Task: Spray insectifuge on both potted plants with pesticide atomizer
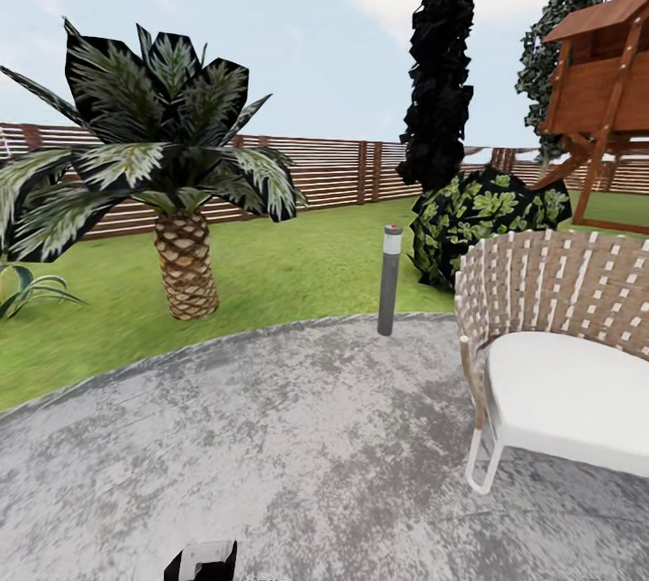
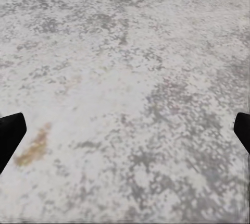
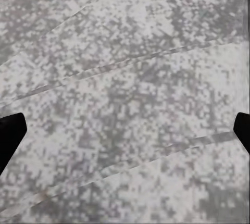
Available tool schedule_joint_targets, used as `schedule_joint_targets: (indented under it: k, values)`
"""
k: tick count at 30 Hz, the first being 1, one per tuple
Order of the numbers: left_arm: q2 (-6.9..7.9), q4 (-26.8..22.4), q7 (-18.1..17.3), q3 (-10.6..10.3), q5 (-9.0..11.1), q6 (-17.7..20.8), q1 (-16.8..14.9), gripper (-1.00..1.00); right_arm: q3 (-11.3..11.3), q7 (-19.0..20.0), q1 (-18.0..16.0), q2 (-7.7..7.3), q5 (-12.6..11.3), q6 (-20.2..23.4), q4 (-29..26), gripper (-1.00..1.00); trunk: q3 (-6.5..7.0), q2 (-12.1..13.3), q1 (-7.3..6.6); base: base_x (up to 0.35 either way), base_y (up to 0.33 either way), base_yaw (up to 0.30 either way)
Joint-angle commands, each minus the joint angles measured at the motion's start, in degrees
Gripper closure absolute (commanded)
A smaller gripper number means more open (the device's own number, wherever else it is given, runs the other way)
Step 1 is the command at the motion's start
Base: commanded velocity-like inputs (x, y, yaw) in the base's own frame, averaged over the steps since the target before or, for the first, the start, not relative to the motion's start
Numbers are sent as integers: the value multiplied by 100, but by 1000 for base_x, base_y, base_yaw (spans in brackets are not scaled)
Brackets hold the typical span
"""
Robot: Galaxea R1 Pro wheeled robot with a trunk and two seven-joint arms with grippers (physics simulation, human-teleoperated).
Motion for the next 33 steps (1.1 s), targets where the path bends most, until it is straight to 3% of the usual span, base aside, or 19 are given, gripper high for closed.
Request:
schedule_joint_targets:
  k: [1, 16, 33]
  values:
    - [-2, 5, -4, 3, 33, -18, -4, -100, 0, -2, -1, -1, -7, -15, 2, -100, -5, -2, -1, -4, -321, 249]
    - [-1, 5, -4, 3, 33, -18, -4, -100, 0, -2, -1, -3, -6, -15, 2, -100, -5, -2, -1, 0, -311, 249]
    - [-2, 5, -4, -1, 30, -18, -4, -100, 0, -2, -1, -3, -6, -15, 2, -100, -5, -2, -1, 0, -23, 249]
